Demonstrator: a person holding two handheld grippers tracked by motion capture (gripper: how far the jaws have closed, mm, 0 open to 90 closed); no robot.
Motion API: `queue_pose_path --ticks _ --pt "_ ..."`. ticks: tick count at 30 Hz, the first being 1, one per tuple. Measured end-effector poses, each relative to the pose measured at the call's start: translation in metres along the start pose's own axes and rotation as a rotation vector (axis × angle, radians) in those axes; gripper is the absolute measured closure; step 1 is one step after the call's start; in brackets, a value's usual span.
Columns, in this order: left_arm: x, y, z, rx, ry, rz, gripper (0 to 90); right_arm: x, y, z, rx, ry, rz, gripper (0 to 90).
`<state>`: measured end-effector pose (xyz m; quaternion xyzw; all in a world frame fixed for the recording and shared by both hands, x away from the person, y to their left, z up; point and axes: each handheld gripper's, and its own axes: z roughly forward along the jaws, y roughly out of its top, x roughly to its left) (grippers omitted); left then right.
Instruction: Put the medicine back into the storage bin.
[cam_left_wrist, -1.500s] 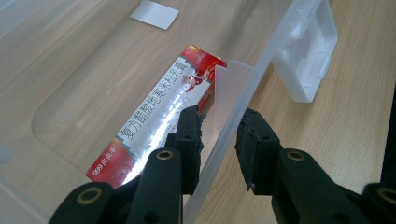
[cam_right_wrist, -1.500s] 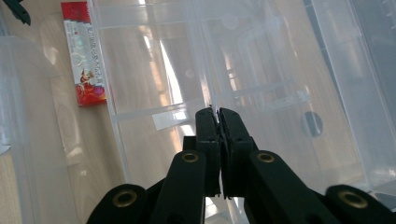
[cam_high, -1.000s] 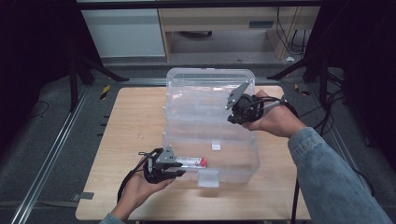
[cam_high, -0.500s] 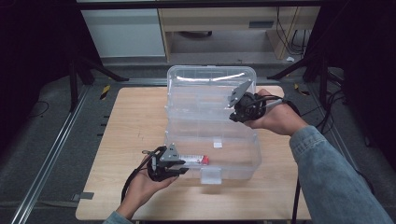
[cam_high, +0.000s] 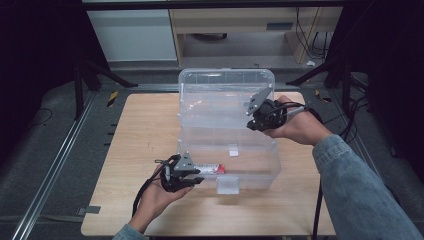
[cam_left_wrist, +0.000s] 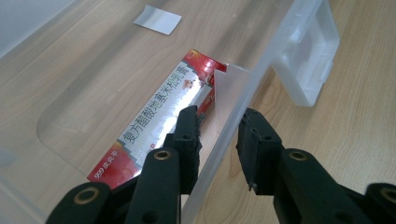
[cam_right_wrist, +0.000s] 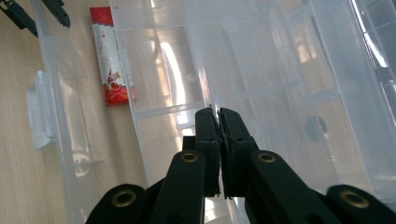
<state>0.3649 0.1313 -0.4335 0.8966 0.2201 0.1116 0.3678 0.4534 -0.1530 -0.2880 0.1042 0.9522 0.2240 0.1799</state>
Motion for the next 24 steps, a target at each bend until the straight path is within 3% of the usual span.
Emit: queue_pose_path --ticks 24 --pt "0.000 0.000 0.000 0.004 -0.003 0.000 68.6 0.022 -0.013 -0.005 -0.035 0.018 -0.008 87.6"
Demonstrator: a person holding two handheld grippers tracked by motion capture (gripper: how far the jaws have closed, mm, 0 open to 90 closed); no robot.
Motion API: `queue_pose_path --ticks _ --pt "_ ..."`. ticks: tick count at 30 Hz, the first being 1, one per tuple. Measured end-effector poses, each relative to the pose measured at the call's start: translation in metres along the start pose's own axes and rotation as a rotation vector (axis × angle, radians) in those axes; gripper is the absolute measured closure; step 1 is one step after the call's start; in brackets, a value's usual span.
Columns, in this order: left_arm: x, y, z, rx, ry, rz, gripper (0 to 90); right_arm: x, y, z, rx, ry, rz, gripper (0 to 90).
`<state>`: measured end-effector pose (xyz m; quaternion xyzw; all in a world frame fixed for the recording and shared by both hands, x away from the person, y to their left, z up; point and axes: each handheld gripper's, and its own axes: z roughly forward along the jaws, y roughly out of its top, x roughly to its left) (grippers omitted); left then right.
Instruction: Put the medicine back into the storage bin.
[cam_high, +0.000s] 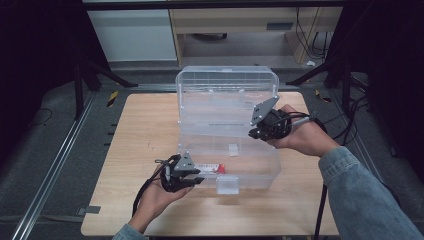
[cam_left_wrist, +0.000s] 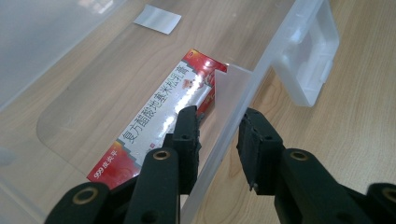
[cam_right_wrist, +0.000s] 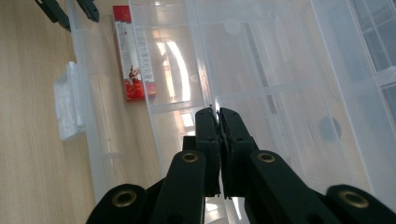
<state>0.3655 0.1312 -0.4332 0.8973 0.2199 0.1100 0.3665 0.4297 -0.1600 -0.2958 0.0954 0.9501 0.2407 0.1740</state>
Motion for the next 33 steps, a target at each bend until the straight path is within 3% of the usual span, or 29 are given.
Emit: queue_pose_path --ticks 33 --pt "-0.002 -0.002 0.000 -0.009 0.011 0.009 66.3 0.020 -0.009 0.002 -0.005 0.017 -0.009 87.0"
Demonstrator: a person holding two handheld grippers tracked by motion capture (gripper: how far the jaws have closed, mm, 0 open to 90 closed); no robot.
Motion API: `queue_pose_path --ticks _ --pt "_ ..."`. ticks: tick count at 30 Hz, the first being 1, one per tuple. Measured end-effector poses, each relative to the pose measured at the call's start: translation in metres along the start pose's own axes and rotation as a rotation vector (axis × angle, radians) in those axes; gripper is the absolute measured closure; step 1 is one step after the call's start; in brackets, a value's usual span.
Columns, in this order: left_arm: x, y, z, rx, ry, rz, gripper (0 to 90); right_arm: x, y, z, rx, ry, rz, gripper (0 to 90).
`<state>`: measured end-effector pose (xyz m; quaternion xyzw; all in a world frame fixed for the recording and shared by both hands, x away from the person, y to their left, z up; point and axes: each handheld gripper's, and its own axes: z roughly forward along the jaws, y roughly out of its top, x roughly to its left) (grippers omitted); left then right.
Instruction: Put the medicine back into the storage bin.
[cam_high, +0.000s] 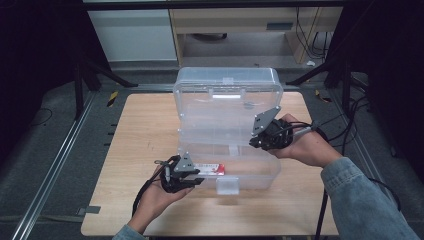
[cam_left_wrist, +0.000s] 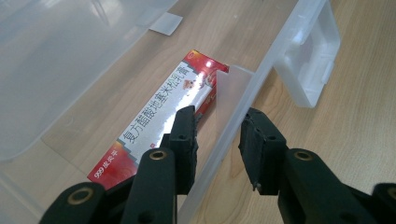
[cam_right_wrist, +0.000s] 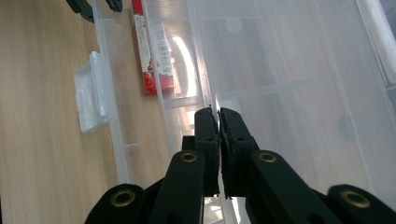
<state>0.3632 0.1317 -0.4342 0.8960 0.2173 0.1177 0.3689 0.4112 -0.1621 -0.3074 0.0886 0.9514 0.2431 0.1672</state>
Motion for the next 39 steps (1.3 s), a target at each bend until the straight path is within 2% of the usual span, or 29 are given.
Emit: queue_pose_path --ticks 4,5,7,10,11,14,15,16,17,18,21,22,23,24,25,26,27,28,29,34,39 --pt "0.000 -0.001 0.000 -0.005 0.002 -0.005 65.2 0.003 0.000 0.000 0.008 -0.016 -0.007 86.9" --pt "0.000 -0.002 0.000 -0.014 0.011 -0.018 63.4 0.003 0.000 0.000 0.006 -0.015 -0.005 86.9" --pt "0.001 -0.003 -0.002 -0.029 0.032 -0.040 53.7 0.003 -0.001 0.000 0.002 -0.012 -0.002 86.8" --pt "0.001 -0.005 -0.006 -0.036 0.024 -0.048 51.5 0.002 -0.002 0.000 -0.005 -0.009 -0.003 86.8" --pt "-0.001 -0.006 -0.013 -0.072 0.021 -0.055 51.3 0.002 -0.002 0.000 -0.005 -0.008 -0.005 86.9" --pt "-0.002 -0.005 -0.022 -0.096 0.019 -0.059 48.2 0.002 -0.002 0.000 -0.005 -0.007 -0.004 86.8" --pt "-0.005 -0.004 -0.032 -0.126 0.004 -0.061 48.0 0.002 -0.002 0.000 -0.006 -0.006 -0.004 86.8" --pt "-0.005 -0.004 -0.032 -0.126 0.004 -0.061 47.6 0.002 -0.002 0.000 -0.006 -0.006 -0.004 86.8" --pt "-0.007 -0.002 -0.043 -0.154 0.001 -0.064 47.3 0.003 -0.002 0.000 -0.004 -0.008 -0.004 86.9" --pt "-0.007 -0.002 -0.043 -0.154 0.001 -0.064 47.1 0.003 -0.002 0.000 -0.004 -0.008 -0.004 86.9" --pt "-0.008 0.001 -0.061 -0.188 0.000 -0.077 45.8 0.005 -0.003 0.001 -0.006 -0.003 -0.001 86.9" --pt "-0.008 0.001 -0.061 -0.188 0.000 -0.077 45.3 0.005 -0.003 0.001 -0.006 -0.003 -0.001 86.9" --pt "-0.007 0.001 -0.069 -0.205 0.028 -0.086 43.9 0.006 -0.004 0.001 -0.003 -0.007 -0.001 86.8" --pt "-0.007 0.001 -0.069 -0.205 0.028 -0.086 43.4 0.006 -0.004 0.001 -0.003 -0.007 -0.001 86.8" --pt "-0.004 0.001 -0.076 -0.229 0.034 -0.116 43.5 0.008 -0.004 0.001 -0.006 -0.011 -0.004 86.8" --pt "-0.004 0.001 -0.076 -0.229 0.034 -0.116 43.9 0.008 -0.004 0.001 -0.006 -0.011 -0.004 86.8" --pt "-0.001 -0.001 -0.083 -0.254 0.024 -0.144 43.8 0.010 -0.005 0.001 -0.006 -0.014 -0.002 86.7" --pt "-0.001 -0.001 -0.083 -0.254 0.024 -0.144 43.8 0.010 -0.005 0.001 -0.006 -0.013 -0.005 86.6" --pt "0.001 -0.001 -0.090 -0.272 0.026 -0.157 43.6 0.010 -0.006 0.001 -0.008 -0.012 -0.003 86.7" --pt "0.009 0.001 -0.102 -0.281 0.063 -0.164 43.4 0.013 -0.006 0.002 -0.007 -0.012 -0.005 86.5" --pt "0.022 0.013 -0.109 -0.301 0.091 -0.175 45.1 0.013 -0.006 0.002 -0.009 -0.018 -0.004 86.0"
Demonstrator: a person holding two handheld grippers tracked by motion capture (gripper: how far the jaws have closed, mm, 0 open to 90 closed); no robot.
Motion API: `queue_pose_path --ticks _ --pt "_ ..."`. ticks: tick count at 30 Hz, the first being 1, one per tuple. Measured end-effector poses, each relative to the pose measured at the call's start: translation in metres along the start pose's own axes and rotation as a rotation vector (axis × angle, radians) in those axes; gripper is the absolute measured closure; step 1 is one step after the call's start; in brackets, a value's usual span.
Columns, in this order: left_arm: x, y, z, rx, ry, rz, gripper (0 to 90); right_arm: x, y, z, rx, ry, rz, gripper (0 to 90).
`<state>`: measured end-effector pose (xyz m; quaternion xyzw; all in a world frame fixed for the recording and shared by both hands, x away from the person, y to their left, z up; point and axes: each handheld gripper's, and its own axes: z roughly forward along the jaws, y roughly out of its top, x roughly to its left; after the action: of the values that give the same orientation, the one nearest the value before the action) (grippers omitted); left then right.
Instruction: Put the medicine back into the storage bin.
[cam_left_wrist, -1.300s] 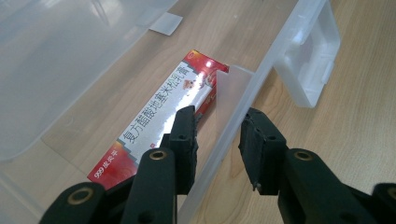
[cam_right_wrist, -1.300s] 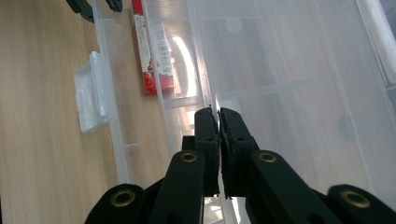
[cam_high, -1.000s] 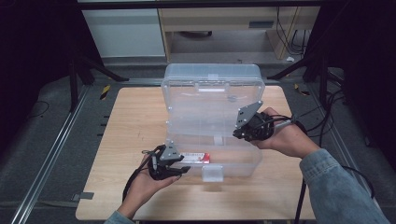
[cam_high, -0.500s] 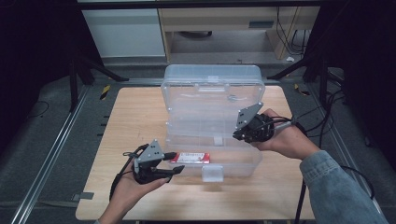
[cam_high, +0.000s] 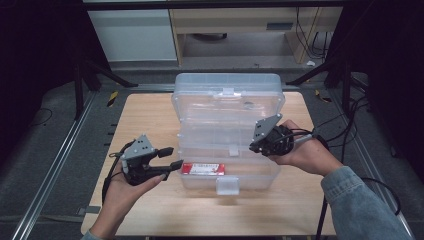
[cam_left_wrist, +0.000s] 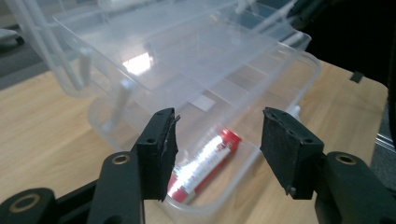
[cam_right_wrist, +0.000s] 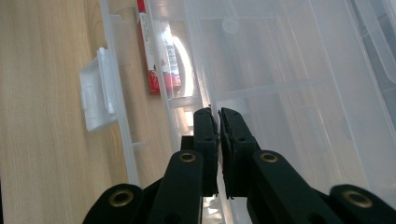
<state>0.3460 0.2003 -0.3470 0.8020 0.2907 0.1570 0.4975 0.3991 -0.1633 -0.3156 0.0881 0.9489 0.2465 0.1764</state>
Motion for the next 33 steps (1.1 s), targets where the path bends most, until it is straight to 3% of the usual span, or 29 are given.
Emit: queue_pose_path --ticks 3,10,19,24,33 --pt "0.005 0.007 -0.001 -0.014 0.010 -0.003 47.6 0.000 0.000 0.000 -0.001 0.001 0.004 86.1" --pt "0.028 0.024 0.010 -0.057 0.004 -0.080 54.3 0.000 -0.001 0.000 -0.004 0.007 -0.004 86.1" --pt "0.049 0.035 0.029 -0.039 0.034 -0.110 61.3 0.002 -0.003 0.000 -0.008 0.007 -0.003 86.2" --pt "0.055 0.034 0.033 -0.043 0.047 -0.138 65.2 0.004 -0.005 0.001 -0.012 0.011 -0.001 86.1" --pt "0.056 0.033 0.035 -0.043 0.049 -0.144 68.2 0.007 -0.006 0.002 -0.012 0.010 -0.002 85.7"
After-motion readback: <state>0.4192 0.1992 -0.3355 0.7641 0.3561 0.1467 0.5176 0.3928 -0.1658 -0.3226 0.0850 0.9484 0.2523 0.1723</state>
